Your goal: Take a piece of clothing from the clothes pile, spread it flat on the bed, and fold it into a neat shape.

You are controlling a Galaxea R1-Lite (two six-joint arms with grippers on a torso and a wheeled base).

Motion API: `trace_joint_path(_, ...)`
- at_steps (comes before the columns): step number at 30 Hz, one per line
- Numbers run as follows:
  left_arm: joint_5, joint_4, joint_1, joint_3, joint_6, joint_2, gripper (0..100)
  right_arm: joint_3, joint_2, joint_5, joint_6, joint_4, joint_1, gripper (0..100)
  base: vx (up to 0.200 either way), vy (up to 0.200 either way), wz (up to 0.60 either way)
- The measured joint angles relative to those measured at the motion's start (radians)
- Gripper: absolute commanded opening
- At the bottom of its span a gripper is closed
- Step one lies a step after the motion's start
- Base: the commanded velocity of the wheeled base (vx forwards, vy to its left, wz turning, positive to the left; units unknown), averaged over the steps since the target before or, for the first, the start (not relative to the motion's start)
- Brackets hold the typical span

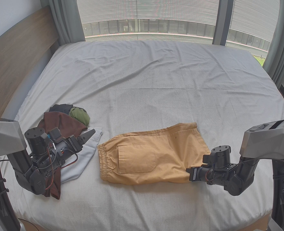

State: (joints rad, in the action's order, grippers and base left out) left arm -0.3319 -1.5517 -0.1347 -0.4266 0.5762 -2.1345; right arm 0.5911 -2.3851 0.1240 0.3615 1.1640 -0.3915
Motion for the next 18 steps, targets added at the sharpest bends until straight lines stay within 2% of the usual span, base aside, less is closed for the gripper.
trace_joint_path(7, 0.000, 0.000, 0.000, 0.000, 0.000, 0.000, 100, -0.002, -0.008, 0.000, 0.001, 0.026, -0.001, 0, 0.000, 0.000, 0.00)
trace_joint_path(8, 0.000, 0.000, 0.000, 0.000, 0.000, 0.000, 100, -0.004, -0.010, 0.000, 0.001, 0.029, -0.001, 100, 0.000, 0.000, 0.00)
trace_joint_path(18, 0.000, 0.000, -0.003, 0.003, 0.000, 0.000, 100, -0.077, 0.001, 0.005, 0.001, 0.022, -0.015, 100, 0.000, 0.000, 0.00)
